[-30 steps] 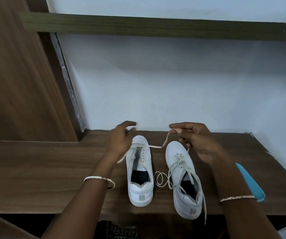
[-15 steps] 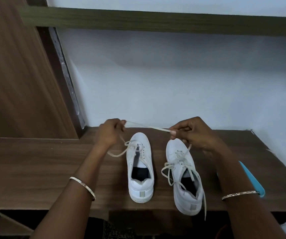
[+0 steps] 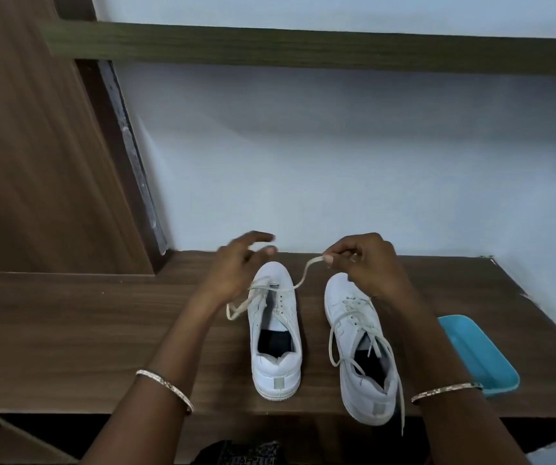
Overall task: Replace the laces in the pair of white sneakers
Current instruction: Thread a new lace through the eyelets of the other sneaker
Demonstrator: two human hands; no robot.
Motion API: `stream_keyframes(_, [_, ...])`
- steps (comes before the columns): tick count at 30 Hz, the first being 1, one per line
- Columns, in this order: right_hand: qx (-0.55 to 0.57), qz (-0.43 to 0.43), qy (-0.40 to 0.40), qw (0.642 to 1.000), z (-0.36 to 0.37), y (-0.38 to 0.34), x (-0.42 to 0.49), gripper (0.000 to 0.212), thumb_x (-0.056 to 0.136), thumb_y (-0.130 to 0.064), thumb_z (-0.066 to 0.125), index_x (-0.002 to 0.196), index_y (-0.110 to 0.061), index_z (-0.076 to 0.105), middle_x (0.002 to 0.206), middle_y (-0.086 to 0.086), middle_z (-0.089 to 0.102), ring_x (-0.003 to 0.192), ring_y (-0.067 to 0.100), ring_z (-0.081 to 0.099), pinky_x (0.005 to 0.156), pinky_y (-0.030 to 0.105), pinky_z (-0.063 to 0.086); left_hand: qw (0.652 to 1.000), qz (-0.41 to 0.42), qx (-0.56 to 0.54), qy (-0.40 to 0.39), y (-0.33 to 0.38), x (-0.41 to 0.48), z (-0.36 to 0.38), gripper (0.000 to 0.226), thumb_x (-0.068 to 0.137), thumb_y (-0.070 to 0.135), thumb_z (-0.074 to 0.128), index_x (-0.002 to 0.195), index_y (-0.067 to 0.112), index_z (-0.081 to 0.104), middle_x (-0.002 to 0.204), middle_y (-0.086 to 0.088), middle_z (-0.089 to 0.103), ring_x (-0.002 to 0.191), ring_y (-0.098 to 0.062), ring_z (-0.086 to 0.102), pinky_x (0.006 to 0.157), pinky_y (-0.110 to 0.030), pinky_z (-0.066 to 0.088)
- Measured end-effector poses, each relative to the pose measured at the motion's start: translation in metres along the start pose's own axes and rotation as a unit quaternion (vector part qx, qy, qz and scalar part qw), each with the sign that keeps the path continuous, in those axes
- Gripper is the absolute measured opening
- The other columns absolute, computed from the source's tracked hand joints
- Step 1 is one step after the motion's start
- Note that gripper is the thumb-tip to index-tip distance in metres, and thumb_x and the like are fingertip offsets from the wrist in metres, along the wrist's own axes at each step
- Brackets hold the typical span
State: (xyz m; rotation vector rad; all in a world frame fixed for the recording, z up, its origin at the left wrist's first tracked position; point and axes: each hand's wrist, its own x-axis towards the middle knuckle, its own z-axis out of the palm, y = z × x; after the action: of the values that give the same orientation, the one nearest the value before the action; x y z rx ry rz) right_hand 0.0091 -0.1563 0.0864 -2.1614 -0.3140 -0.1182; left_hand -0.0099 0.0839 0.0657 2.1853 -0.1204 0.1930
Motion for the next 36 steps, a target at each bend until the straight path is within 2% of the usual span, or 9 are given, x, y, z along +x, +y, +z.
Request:
stream_keyframes(3, [-0.001, -0.033, -0.027, 0.999, 0.015, -0.013, 0.0, 0.002, 0.084, -0.025, 0.078, 0.085, -0.023, 0.079, 0.072, -0.018, 0.071, 0.07, -0.004, 0.061, 0.068, 0.018, 0.045, 0.991, 0.062, -0.02, -0.118, 0.022, -0.002, 0.021, 0.02, 0.097, 0.047, 0.054, 0.109, 0.035, 0.065, 0.072, -0.014, 0.063, 0.06, -0.008, 0.051, 0.062, -0.024, 0.044])
stream_keyframes(6, [0.01, -0.035, -0.039, 0.999, 0.019, -0.02, 0.0, 0.003, 0.085, -0.024, 0.078, 0.086, -0.021, 0.078, 0.072, -0.013, 0.071, 0.062, -0.001, 0.061, 0.064, 0.019, 0.046, 0.992, 0.051, -0.015, -0.115, 0.021, -0.001, 0.024, 0.025, 0.097, 0.044, 0.056, 0.086, 0.024, 0.068, 0.055, 0.007, 0.05, 0.051, -0.008, 0.04, 0.054, -0.028, 0.033])
stream_keyframes(10, [0.072, 0.01, -0.051, 0.996, 0.008, -0.008, 0.0, 0.009, 0.079, -0.027, 0.083, 0.085, -0.021, 0.079, 0.076, -0.001, 0.075, 0.065, 0.019, 0.066, 0.06, 0.026, 0.051, 0.999, 0.013, 0.007, -0.028, 0.009, 0.0, 0.013, 0.034, 0.1, 0.034, 0.054, 0.072, 0.019, 0.068, 0.044, 0.014, 0.049, 0.041, -0.004, 0.038, 0.05, -0.022, 0.029])
stream_keyframes(15, [0.136, 0.044, -0.048, 0.989, -0.005, 0.011, -0.005, 0.007, 0.082, -0.018, 0.08, 0.087, -0.014, 0.079, 0.082, 0.003, 0.077, 0.068, 0.004, 0.065, 0.059, 0.02, 0.048, 0.988, -0.091, 0.01, 0.124, -0.028, 0.002, -0.006, 0.034, 0.1, 0.024, 0.054, 0.071, 0.013, 0.069, 0.047, 0.028, 0.055, 0.047, 0.008, 0.049, 0.05, -0.012, 0.034])
stream_keyframes(20, [0.184, 0.084, -0.031, 0.979, 0.003, 0.022, -0.004, 0.005, 0.085, -0.016, 0.078, 0.088, -0.011, 0.078, 0.071, 0.002, 0.073, 0.057, 0.006, 0.057, 0.056, 0.021, 0.047, 0.976, -0.147, 0.048, 0.155, -0.051, 0.004, -0.005, 0.035, 0.099, 0.03, 0.054, 0.071, 0.015, 0.07, 0.05, 0.02, 0.058, 0.048, 0.0, 0.051, 0.05, -0.018, 0.032])
stream_keyframes(24, [0.23, 0.106, -0.011, 0.967, 0.006, 0.031, -0.003, 0.009, 0.087, -0.014, 0.075, 0.095, -0.009, 0.077, 0.076, 0.007, 0.072, 0.058, 0.01, 0.055, 0.055, 0.021, 0.046, 0.96, -0.178, 0.078, 0.201, -0.069, 0.003, -0.009, 0.037, 0.098, 0.039, 0.054, 0.066, 0.024, 0.066, 0.065, 0.01, 0.063, 0.064, -0.015, 0.057, 0.058, -0.028, 0.034])
stream_keyframes(29, [0.226, 0.127, 0.019, 0.966, 0.009, 0.04, -0.004, 0.011, 0.089, -0.017, 0.073, 0.097, -0.01, 0.077, 0.083, 0.009, 0.076, 0.059, 0.008, 0.057, 0.06, 0.024, 0.044, 0.953, -0.201, 0.071, 0.213, -0.085, 0.0, -0.015, 0.034, 0.097, 0.04, 0.054, 0.071, 0.024, 0.069, 0.077, -0.002, 0.07, 0.076, -0.026, 0.063, 0.062, -0.029, 0.035])
stream_keyframes(33, [0.231, 0.143, 0.03, 0.962, 0.02, 0.037, -0.003, 0.013, 0.089, -0.016, 0.073, 0.097, -0.005, 0.072, 0.084, 0.008, 0.077, 0.062, 0.014, 0.066, 0.059, 0.024, 0.042, 0.945, -0.204, 0.154, 0.206, -0.075, 0.0, -0.006, 0.029, 0.096, 0.041, 0.055, 0.116, 0.022, 0.064, 0.107, -0.011, 0.07, 0.101, -0.036, 0.064, 0.076, -0.037, 0.048])
stream_keyframes(36, [0.226, 0.138, 0.026, 0.964, 0.035, 0.026, -0.002, 0.02, 0.083, -0.01, 0.078, 0.094, 0.002, 0.066, 0.081, 0.011, 0.077, 0.064, 0.021, 0.072, 0.051, 0.02, 0.046, 0.965, -0.079, 0.153, 0.198, -0.042, -0.004, 0.003, 0.03, 0.096, 0.036, 0.058, 0.125, 0.031, 0.058, 0.089, -0.002, 0.072, 0.09, -0.025, 0.067, 0.076, -0.036, 0.053])
